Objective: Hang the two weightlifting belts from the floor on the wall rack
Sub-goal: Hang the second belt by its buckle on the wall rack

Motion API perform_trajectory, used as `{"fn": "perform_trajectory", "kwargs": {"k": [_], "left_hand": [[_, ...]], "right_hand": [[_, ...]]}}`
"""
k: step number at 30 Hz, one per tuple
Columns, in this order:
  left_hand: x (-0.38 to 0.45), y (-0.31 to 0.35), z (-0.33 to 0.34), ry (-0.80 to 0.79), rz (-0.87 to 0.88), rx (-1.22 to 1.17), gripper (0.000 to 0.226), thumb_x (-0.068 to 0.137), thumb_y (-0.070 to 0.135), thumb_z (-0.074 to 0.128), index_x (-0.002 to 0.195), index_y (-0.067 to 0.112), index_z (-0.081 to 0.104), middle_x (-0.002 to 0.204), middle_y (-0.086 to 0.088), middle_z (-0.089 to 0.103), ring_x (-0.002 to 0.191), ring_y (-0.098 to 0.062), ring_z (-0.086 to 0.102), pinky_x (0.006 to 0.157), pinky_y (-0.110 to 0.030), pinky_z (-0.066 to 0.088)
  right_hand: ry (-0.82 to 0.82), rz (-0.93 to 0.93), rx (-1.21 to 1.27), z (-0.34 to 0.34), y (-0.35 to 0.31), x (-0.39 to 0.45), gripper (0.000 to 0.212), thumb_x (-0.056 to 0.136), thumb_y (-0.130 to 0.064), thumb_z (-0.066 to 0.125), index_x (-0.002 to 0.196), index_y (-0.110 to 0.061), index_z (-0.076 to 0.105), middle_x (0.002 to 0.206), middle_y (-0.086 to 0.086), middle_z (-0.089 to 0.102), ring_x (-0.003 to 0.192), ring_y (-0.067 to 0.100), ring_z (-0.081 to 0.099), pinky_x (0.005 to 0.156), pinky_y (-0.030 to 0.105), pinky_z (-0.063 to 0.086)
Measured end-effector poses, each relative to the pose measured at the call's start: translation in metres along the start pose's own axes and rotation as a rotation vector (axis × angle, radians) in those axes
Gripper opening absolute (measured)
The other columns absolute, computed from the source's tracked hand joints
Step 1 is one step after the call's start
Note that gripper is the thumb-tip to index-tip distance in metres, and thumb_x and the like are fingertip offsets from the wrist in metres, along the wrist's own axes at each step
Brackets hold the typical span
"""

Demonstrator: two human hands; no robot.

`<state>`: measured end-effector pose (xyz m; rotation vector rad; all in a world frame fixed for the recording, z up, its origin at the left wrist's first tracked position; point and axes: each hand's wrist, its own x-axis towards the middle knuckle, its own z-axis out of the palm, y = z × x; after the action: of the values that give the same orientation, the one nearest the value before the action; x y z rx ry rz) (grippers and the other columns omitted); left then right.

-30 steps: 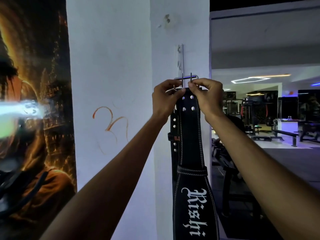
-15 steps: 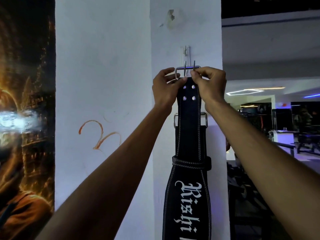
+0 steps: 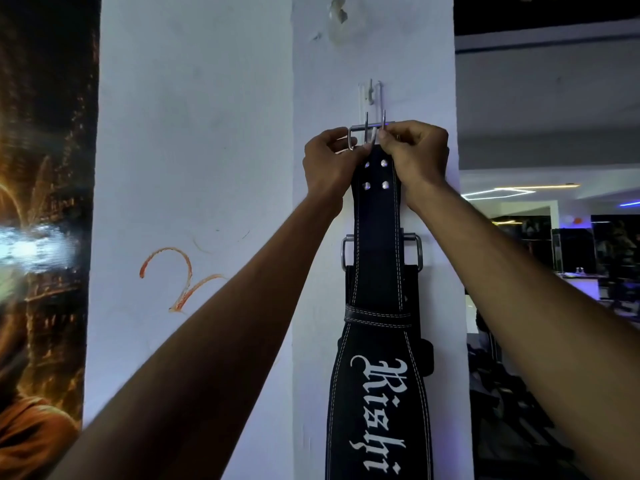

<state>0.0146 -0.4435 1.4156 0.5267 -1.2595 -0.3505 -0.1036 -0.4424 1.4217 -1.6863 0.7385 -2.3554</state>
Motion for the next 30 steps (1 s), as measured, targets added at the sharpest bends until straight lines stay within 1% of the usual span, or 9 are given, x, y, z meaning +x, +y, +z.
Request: {"fn": "perform_trajectory", "kwargs": {"k": [5, 9, 13, 16, 19, 21, 24, 27, 30], "left_hand": [[0.002, -0.001, 0.003, 0.018, -0.013, -0.002, 0.052, 0.072, 0.021, 0.083, 0.119, 0.007, 0.066, 0.101, -0.010, 0.077, 0.094, -0.026, 0.076, 0.092, -0.050, 0.060], [0.000, -0.003, 0.006, 0.056, -0.010, 0.025, 0.047, 0.066, 0.036, 0.084, 0.105, 0.013, 0.073, 0.089, -0.005, 0.080, 0.084, -0.024, 0.078, 0.086, -0.051, 0.062], [-0.008, -0.004, 0.012, 0.114, -0.051, 0.051, 0.035, 0.067, 0.030, 0.078, 0.100, 0.017, 0.074, 0.087, -0.001, 0.079, 0.081, -0.020, 0.077, 0.084, -0.048, 0.063], [-0.013, -0.002, 0.016, 0.145, -0.072, 0.027, 0.030, 0.071, 0.024, 0.075, 0.101, 0.018, 0.073, 0.090, 0.000, 0.077, 0.083, -0.019, 0.076, 0.087, -0.045, 0.062], [-0.019, -0.004, 0.015, 0.130, -0.057, 0.009, 0.029, 0.079, 0.026, 0.076, 0.106, 0.016, 0.071, 0.097, 0.000, 0.077, 0.087, -0.017, 0.075, 0.091, -0.043, 0.060], [-0.027, -0.009, 0.012, 0.114, -0.040, 0.023, 0.037, 0.080, 0.038, 0.075, 0.108, 0.015, 0.072, 0.102, 0.000, 0.077, 0.095, -0.016, 0.074, 0.094, -0.044, 0.059], [-0.042, -0.019, 0.003, 0.093, -0.011, 0.056, 0.043, 0.079, 0.044, 0.077, 0.110, 0.015, 0.072, 0.103, 0.003, 0.076, 0.099, -0.014, 0.073, 0.094, -0.044, 0.059], [-0.053, -0.031, -0.007, 0.080, 0.006, 0.052, 0.043, 0.082, 0.037, 0.080, 0.117, 0.014, 0.070, 0.108, -0.001, 0.074, 0.096, -0.014, 0.074, 0.087, -0.038, 0.062], [-0.060, -0.034, -0.013, 0.015, -0.009, 0.008, 0.032, 0.087, 0.028, 0.077, 0.111, 0.007, 0.073, 0.098, -0.011, 0.077, 0.080, -0.016, 0.075, 0.071, -0.032, 0.062]], "right_hand": [[0.026, 0.011, 0.049, 0.002, 0.002, 0.002, 0.010, 0.071, -0.025, 0.077, 0.072, -0.031, 0.069, 0.076, -0.005, 0.075, 0.074, 0.015, 0.073, 0.079, 0.042, 0.061], [0.023, 0.036, 0.076, -0.001, 0.004, -0.001, 0.022, 0.069, -0.023, 0.075, 0.078, -0.033, 0.058, 0.076, -0.002, 0.075, 0.068, 0.018, 0.073, 0.076, 0.045, 0.060], [0.030, 0.061, 0.067, -0.001, 0.010, -0.007, 0.018, 0.068, -0.021, 0.070, 0.074, -0.033, 0.058, 0.073, -0.001, 0.074, 0.070, 0.025, 0.071, 0.075, 0.049, 0.060], [0.028, 0.038, 0.041, -0.002, 0.011, -0.007, 0.011, 0.070, -0.023, 0.072, 0.069, -0.030, 0.064, 0.073, -0.005, 0.073, 0.075, 0.018, 0.071, 0.080, 0.046, 0.060], [-0.008, -0.046, 0.002, -0.009, 0.012, -0.012, 0.005, 0.079, -0.025, 0.074, 0.081, -0.026, 0.070, 0.084, -0.011, 0.072, 0.090, 0.008, 0.069, 0.082, 0.033, 0.057], [-0.024, -0.112, -0.027, -0.017, 0.015, -0.020, 0.013, 0.083, -0.021, 0.073, 0.096, -0.019, 0.070, 0.097, -0.009, 0.071, 0.098, -0.001, 0.064, 0.082, 0.024, 0.054], [-0.046, -0.138, -0.026, -0.029, 0.023, -0.038, 0.030, 0.082, -0.017, 0.074, 0.111, -0.016, 0.067, 0.103, -0.015, 0.067, 0.088, -0.017, 0.061, 0.084, 0.021, 0.055], [-0.095, -0.146, 0.009, -0.037, 0.032, -0.057, 0.035, 0.082, -0.012, 0.075, 0.114, -0.015, 0.063, 0.097, -0.024, 0.064, 0.084, -0.008, 0.066, 0.077, 0.016, 0.055], [-0.090, -0.165, -0.004, -0.039, 0.035, -0.069, 0.035, 0.082, -0.010, 0.074, 0.115, -0.015, 0.065, 0.098, -0.021, 0.066, 0.087, 0.000, 0.067, 0.074, 0.015, 0.054]]}}
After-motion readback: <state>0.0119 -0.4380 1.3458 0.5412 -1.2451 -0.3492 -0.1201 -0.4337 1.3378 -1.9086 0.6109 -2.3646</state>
